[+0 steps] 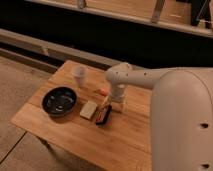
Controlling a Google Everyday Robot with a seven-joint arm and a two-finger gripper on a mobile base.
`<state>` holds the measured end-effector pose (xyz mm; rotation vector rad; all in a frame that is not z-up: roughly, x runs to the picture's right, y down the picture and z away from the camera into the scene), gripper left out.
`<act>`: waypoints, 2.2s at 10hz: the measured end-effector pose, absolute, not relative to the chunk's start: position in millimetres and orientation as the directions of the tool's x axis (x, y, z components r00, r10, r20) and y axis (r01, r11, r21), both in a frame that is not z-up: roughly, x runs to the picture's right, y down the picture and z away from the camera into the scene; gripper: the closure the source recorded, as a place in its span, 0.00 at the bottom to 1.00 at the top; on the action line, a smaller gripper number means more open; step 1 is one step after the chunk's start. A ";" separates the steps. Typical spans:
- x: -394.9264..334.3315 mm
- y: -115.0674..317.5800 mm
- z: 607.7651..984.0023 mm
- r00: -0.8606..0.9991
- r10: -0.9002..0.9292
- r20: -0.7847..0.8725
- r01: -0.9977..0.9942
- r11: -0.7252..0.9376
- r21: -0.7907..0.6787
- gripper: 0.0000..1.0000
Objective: Place the eraser on the white sponge
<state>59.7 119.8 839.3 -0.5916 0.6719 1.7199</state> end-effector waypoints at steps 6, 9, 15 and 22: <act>17.7 76.5 768.2 -0.176 0.786 -0.593 -0.980 -0.197 0.030 0.35; 15.1 105.8 754.5 -0.202 0.745 -0.636 -0.974 -0.223 0.047 0.35; 16.0 139.6 780.5 -0.280 0.634 -0.721 -0.948 -0.301 0.103 0.35; -11.8 140.8 807.3 -0.219 0.589 -0.778 -0.964 -0.254 0.079 0.35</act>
